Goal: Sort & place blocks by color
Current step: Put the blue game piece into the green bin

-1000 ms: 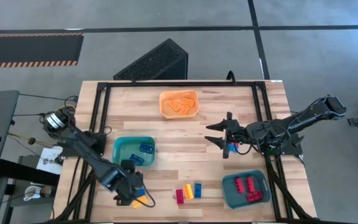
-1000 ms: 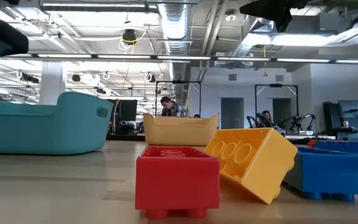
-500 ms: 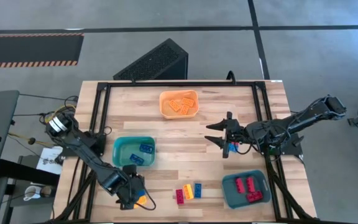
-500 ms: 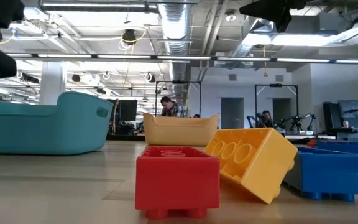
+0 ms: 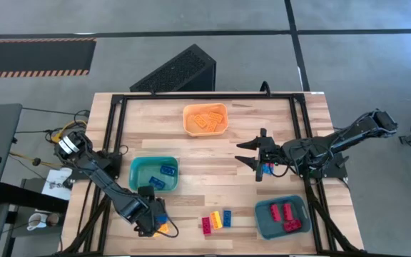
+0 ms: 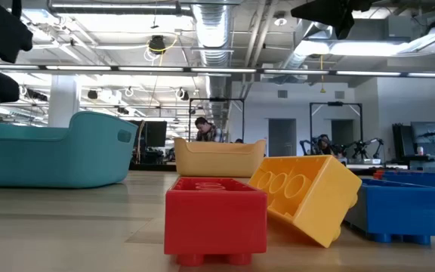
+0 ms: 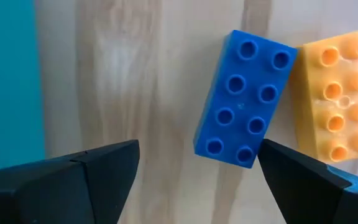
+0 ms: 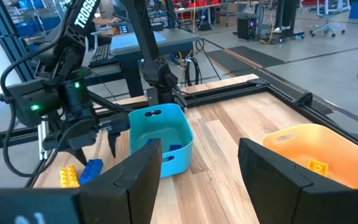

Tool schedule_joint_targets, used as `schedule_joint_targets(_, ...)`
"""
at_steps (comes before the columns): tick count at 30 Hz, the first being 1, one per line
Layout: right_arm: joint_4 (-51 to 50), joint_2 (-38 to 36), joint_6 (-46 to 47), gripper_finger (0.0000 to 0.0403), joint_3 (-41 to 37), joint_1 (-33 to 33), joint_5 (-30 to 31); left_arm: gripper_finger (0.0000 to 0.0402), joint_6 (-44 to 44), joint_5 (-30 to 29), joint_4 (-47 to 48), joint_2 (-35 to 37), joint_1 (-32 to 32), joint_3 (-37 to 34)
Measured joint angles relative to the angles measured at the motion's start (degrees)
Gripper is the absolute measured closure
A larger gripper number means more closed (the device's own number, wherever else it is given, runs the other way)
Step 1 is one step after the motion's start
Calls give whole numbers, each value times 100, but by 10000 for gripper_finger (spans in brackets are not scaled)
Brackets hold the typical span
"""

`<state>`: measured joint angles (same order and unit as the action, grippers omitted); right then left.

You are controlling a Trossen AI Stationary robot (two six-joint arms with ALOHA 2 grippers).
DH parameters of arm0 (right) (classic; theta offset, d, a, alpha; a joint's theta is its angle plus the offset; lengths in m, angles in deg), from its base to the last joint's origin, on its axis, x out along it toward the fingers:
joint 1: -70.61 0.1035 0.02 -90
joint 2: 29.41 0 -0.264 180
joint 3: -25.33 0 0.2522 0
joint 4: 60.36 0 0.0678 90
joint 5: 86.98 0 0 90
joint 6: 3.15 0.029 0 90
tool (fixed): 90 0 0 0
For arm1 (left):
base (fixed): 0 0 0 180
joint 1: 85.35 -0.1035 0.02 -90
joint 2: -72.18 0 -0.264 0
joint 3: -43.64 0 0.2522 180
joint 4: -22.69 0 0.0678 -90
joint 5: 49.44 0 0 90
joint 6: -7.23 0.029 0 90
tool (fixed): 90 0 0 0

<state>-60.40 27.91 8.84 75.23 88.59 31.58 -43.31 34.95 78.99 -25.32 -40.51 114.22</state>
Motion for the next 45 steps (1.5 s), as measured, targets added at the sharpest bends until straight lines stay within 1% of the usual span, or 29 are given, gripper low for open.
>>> schedule_joint_targets(4,0,-2,1,168,0,2,0,93,47,38,-58,0,-15,0)
schedule_joint_targets(10,4,-2,13,168,0,0,2,93,433,5,-432,2,-17,0)
schedule_joint_targets(17,2,-2,41,168,0,43,0,93,741,-240,-456,-4,-31,0)
schedule_joint_targets(24,4,-2,59,168,0,39,0,93,1017,-279,-456,-9,-71,0)
schedule_joint_targets(42,2,-2,42,168,0,39,0,93,1132,-364,-477,-11,-81,0)
schedule_joint_targets(45,0,-2,12,168,0,39,0,94,1053,-486,-795,-13,-81,-116)
